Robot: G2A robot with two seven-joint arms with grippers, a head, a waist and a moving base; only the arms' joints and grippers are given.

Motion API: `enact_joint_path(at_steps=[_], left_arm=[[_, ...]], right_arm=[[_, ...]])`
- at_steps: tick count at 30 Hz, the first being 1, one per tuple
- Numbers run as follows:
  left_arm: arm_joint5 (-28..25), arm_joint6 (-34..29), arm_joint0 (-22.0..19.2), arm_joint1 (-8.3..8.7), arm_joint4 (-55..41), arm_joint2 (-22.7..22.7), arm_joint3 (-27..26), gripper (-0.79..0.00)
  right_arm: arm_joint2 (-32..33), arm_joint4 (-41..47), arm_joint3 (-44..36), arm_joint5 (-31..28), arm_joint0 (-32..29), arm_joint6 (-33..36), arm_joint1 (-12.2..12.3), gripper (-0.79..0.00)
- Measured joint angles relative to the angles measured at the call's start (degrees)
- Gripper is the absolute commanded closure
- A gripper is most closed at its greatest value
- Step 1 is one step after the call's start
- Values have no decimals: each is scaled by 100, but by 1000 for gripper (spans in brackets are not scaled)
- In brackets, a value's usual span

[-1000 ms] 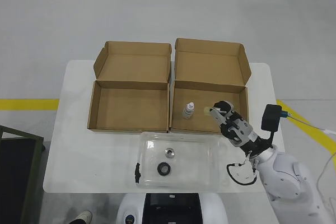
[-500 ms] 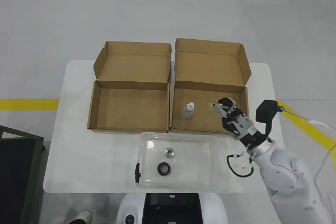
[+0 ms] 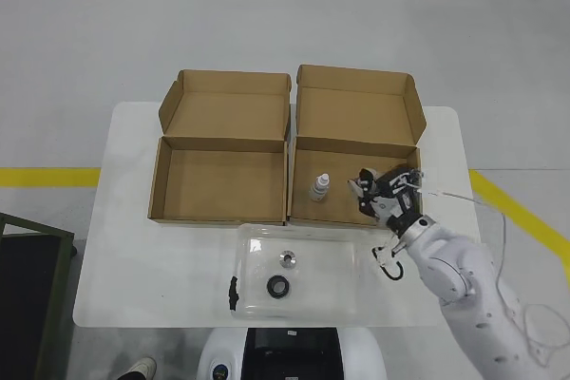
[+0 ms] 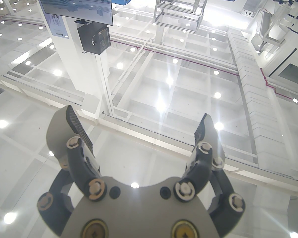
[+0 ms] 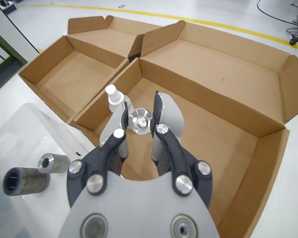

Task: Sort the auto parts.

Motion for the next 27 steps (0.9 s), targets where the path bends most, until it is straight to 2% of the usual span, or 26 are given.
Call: enact_joint_path(at_steps=[12,25,27], left_arm=[[0,0,0,0,0,0,0,-785],[0,0,0,0,0,0,0,-785],[0,0,0,0,0,0,0,-785]], right_arm=[[-450,-368,783,-110,591,487,-83,0],[-729,-768,1339,-141,925,628,-154,0],[-773,-810,1375,-128,945,634,-165,-80]])
